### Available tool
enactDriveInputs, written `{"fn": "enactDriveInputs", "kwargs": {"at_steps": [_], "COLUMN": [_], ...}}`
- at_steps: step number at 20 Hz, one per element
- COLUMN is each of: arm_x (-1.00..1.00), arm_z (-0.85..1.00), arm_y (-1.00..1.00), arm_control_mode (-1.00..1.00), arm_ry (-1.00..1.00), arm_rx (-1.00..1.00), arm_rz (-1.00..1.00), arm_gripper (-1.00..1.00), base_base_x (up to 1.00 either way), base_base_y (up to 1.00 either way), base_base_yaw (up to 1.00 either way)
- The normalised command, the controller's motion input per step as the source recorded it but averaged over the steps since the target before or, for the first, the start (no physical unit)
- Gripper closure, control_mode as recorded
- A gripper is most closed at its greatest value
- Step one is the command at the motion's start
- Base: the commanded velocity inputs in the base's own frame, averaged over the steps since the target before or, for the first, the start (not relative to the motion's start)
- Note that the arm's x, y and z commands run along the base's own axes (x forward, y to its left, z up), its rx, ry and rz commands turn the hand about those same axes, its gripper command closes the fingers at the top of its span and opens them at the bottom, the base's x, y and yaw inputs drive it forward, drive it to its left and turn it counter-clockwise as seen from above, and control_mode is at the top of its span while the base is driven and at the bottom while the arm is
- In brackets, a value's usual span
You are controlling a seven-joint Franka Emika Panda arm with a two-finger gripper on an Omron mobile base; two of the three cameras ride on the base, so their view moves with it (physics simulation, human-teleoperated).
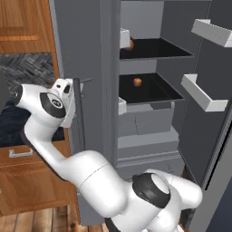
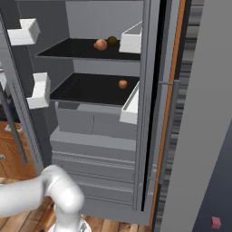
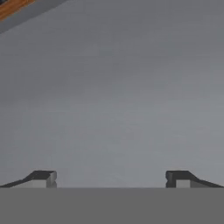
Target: Place the onion in the correct fridge rack based on whether it is a fruit or vegetable. Finally, close the fridge door.
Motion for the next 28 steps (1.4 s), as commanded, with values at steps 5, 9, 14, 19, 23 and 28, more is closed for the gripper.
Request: {"fn": "enactDriveInputs", "kwargs": {"at_steps": [5,9,14,19,23,28], "arm_x": [0.34,0.38,0.53,0.54,0.68,0.77], "arm_z": [0.00,0.01,0.01,0.00,0.00,-0.01], "arm_y": [-1.00,-0.97,-0.68,-0.42,0.00,0.03], "arm_control_mode": [-1.00,-1.00,-1.00,-1.00,-1.00,-1.00], "arm_ry": [0.00,0.00,-0.01,-0.02,-0.04,-0.08], "arm_rx": [0.12,0.11,0.10,0.07,0.04,0.03], "arm_rz": [-0.02,0.00,0.00,0.00,0.00,0.00], "arm_gripper": [-1.00,-1.00,-1.00,-1.00,-1.00,-1.00], "base_base_x": [0.00,0.00,0.00,0.00,0.00,0.00], "base_base_y": [0.00,0.00,0.00,0.00,0.00,0.00], "base_base_yaw": [0.00,0.00,0.00,0.00,0.00,0.00]}}
